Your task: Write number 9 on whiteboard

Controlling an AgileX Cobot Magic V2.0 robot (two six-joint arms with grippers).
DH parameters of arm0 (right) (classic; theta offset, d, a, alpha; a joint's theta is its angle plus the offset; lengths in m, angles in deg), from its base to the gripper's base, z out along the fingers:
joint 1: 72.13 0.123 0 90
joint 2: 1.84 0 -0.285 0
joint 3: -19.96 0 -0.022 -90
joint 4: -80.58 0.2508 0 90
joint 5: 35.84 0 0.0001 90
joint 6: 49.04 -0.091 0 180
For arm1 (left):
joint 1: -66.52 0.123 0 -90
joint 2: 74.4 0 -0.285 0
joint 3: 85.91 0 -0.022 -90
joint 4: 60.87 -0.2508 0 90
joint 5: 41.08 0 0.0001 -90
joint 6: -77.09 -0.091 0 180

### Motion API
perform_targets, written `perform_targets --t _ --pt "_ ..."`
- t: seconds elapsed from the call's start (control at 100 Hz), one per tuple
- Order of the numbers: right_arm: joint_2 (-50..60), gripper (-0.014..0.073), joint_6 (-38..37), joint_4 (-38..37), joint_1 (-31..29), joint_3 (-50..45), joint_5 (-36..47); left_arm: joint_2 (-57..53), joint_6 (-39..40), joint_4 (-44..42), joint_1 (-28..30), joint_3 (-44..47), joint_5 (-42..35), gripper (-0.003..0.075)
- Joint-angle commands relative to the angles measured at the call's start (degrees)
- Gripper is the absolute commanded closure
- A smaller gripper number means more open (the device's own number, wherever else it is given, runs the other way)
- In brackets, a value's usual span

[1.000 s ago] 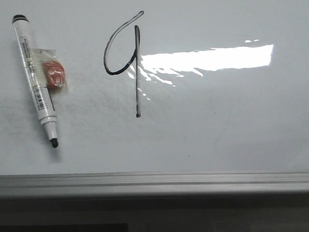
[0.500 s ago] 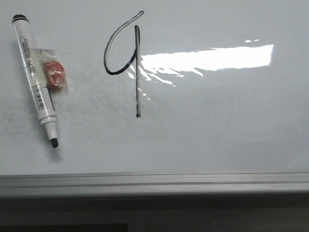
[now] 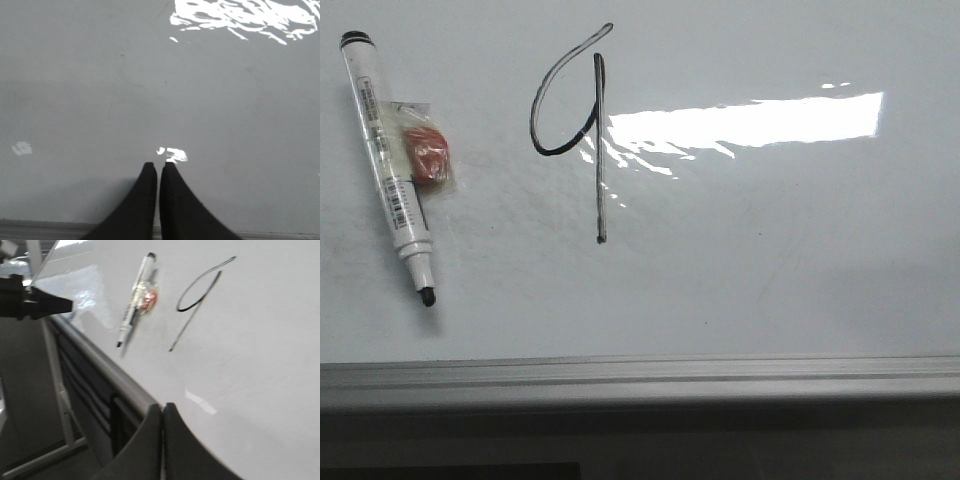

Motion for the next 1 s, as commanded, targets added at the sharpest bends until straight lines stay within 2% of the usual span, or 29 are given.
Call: perform_targets --t 0.0,0.2,0.28,0.48,0.72,0.79,0.99 --pt "-0.39 0.0658 0.76 -0.45 -6.37 -0.56 6.02 -1.64 0.61 0.21 0.14 2.37 -2.05 0.0741" --pt "1.08 0.0658 0.76 0.21 -23.89 -0.56 5.37 -1.64 0.61 0.21 0.14 2.37 -2.05 0.0741" --pt "3.69 0.0658 0.76 0.21 -30.47 -0.56 2.03 -1.64 0.61 0.21 0.14 2.37 -2.05 0.0741" --pt "11.13 0.0658 3.41 2.08 -42.51 -0.56 -8.68 -1.64 0.61 0.21 0.14 2.37 -2.05 0.0741" --pt "16.85 0.0658 3.41 3.82 -50.93 -0.56 -15.63 -1.64 0.61 0.21 0.14 2.37 -2.05 0.0741" --pt "18.36 0.0658 6.87 6.13 -52.9 -0.56 -17.54 -1.64 0.61 0.21 0.14 2.37 -2.05 0.0741" --pt "18.36 0.0658 7.86 5.59 -54.04 -0.56 -26.39 -1.64 0.61 0.21 0.14 2.37 -2.05 0.0741"
